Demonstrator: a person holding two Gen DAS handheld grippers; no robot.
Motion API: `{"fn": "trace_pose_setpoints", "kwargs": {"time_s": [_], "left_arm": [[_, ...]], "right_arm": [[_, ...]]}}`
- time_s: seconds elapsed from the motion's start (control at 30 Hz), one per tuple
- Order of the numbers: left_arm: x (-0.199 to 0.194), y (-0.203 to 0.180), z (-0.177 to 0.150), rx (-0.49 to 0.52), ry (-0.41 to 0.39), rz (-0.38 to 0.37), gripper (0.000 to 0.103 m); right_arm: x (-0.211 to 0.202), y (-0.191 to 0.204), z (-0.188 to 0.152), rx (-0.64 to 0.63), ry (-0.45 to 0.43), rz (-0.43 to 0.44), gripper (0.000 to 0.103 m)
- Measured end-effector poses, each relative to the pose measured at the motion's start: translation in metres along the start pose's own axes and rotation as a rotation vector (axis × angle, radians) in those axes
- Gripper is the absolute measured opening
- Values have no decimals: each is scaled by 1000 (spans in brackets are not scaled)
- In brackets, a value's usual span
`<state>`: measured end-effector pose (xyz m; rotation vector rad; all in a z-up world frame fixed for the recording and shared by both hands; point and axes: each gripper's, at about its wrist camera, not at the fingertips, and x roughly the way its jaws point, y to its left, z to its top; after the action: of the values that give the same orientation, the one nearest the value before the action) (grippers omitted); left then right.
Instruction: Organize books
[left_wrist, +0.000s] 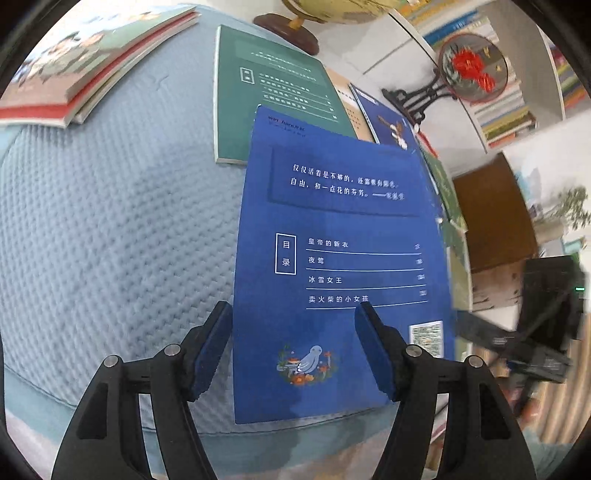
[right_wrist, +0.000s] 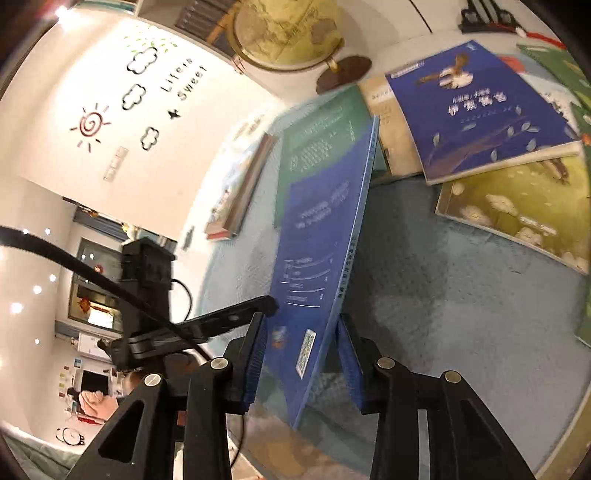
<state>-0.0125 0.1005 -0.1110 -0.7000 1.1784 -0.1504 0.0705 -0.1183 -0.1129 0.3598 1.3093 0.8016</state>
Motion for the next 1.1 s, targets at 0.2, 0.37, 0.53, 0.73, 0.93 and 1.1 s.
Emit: {"fn": "trace_pose_setpoints", "kwargs": {"time_s": [0.2,0.37,0.53,0.73,0.93,1.1], "left_arm": [[-2,-6,0,10,-7,52,65],[-45,-11,0,-16,-174,186,65],[-91,5,3,-119,-247,28,65],[-161,56,-6,-243,-393,70,65],[-203,106,-4,-291,-413,241,65],[-154,116,7,-177,-208,294,65]], "right_arm": [[14,-6,7,46,4,9,34],[-10,62,13,-188,-61,-80,34],[1,113,20,-312,-70,-77,34],[47,169,22,-383,-13,37,34],[102,189,5,-359,115,116,34],[118,168,-6,-332,135,-34,58]]}}
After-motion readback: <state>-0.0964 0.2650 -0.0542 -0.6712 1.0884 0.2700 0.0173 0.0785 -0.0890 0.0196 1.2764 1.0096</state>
